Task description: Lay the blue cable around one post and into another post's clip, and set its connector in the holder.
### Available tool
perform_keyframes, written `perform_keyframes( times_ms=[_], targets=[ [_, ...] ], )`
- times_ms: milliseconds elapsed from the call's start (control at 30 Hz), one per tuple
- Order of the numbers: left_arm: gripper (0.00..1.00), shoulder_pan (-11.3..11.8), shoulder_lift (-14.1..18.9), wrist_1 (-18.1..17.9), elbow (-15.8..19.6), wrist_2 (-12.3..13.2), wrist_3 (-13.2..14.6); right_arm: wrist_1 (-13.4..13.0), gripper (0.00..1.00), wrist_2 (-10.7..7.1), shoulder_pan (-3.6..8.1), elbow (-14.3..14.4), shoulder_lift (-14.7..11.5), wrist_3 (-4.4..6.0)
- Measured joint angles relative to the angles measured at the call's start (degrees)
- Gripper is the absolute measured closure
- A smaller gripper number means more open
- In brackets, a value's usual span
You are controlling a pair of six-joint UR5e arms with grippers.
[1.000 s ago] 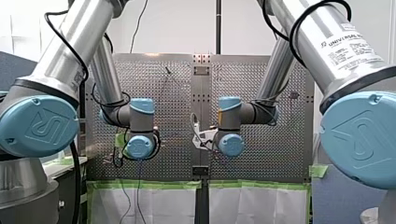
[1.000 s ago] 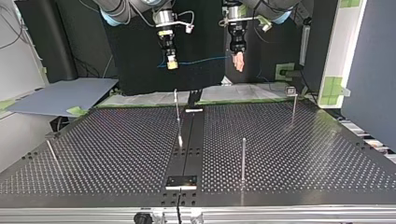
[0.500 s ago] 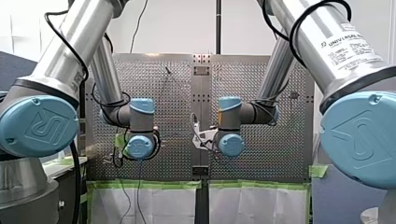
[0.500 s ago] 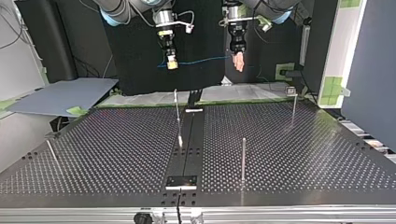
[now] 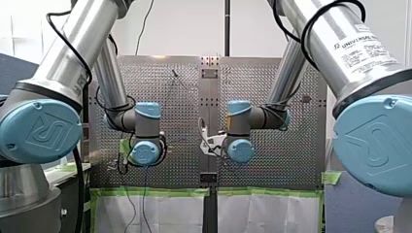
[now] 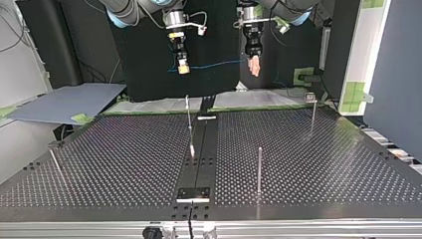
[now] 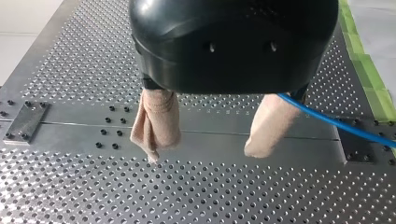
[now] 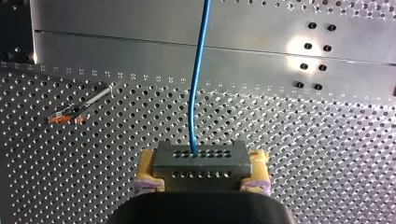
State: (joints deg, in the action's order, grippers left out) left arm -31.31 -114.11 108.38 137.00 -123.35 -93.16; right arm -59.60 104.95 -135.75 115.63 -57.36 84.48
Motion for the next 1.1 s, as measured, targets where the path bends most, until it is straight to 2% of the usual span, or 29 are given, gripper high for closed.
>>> perform_keyframes(
  times_ms=[600, 867, 1100],
  targets=[
    [0.00, 0.2, 0.0, -0.3, 0.0, -0.2, 0.0, 0.1, 1.00, -0.05, -0.07, 0.0, 0.1, 0.07],
    [0.00, 0.3, 0.0, -0.4, 0.0, -0.3, 0.0, 1.9, 1.00, -0.26, -2.20, -0.1, 2.3, 0.42],
    [0.00, 0.3, 0.0, -0.4, 0.0, -0.3, 0.0, 2.1, 1.00, -0.27, -2.45, -0.1, 2.5, 0.44]
  ],
)
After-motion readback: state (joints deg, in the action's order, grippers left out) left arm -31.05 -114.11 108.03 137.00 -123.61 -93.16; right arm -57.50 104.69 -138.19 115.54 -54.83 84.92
